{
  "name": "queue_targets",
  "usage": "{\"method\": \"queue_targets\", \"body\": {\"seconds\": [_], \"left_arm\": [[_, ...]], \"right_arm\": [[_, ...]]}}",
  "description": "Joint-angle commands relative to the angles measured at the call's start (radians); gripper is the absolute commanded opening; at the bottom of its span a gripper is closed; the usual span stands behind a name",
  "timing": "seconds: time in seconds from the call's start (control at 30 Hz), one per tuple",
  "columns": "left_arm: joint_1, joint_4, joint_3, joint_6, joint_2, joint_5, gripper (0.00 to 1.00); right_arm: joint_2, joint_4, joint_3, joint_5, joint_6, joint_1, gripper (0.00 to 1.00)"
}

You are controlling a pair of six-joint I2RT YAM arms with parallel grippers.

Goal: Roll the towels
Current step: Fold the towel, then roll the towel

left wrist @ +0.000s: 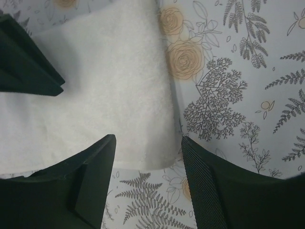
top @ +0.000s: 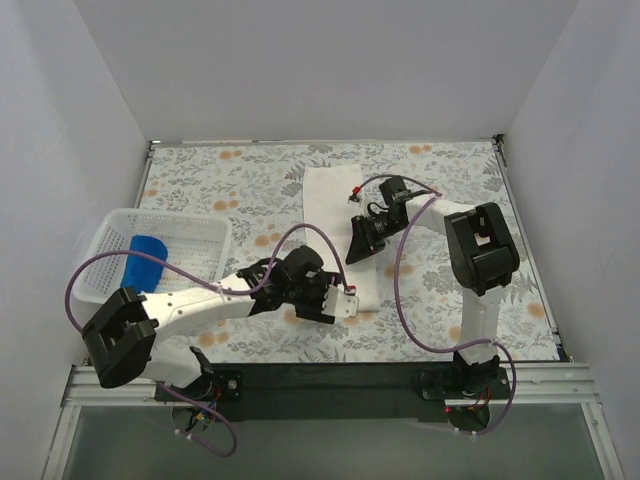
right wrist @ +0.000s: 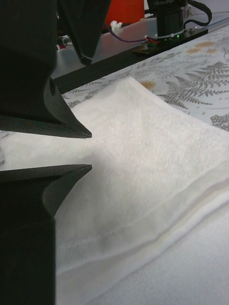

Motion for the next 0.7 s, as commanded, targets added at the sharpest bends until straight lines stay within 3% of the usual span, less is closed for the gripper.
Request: {"method": "queue_targets", "body": {"seconds": [0.0, 0.33, 0.5, 0.6, 0.63, 0.67], "left_arm": [[-0.082, 0.102, -0.010, 0.039, 0.032, -0.121, 0.53], [-0.151, 0.208, -0.064, 0.034, 0.164, -0.223, 0.50], [-0.153, 0.235, -0.079, 0.051, 0.222, -0.236, 0.41], [-0.153, 0.226, -0.096, 0.054, 0.233, -0.230, 0.24], [-0.153, 0.212, -0.096, 0.051, 0.225, -0.213, 0.08], [-0.153, 0.164, -0.087, 0.043, 0.201, -0.181, 0.01]], "right_arm": [[0.036, 0.054, 0.029, 0.020, 0.023, 0.006, 0.30], [0.101, 0.068, -0.011, 0.037, 0.009, 0.008, 0.29], [0.110, 0.066, -0.022, 0.024, 0.011, 0.006, 0.29], [0.115, 0.066, -0.042, 0.024, 0.003, 0.009, 0.28], [0.112, 0.065, -0.050, 0.017, -0.001, 0.008, 0.28], [0.106, 0.068, -0.059, 0.013, -0.008, 0.008, 0.27]]}}
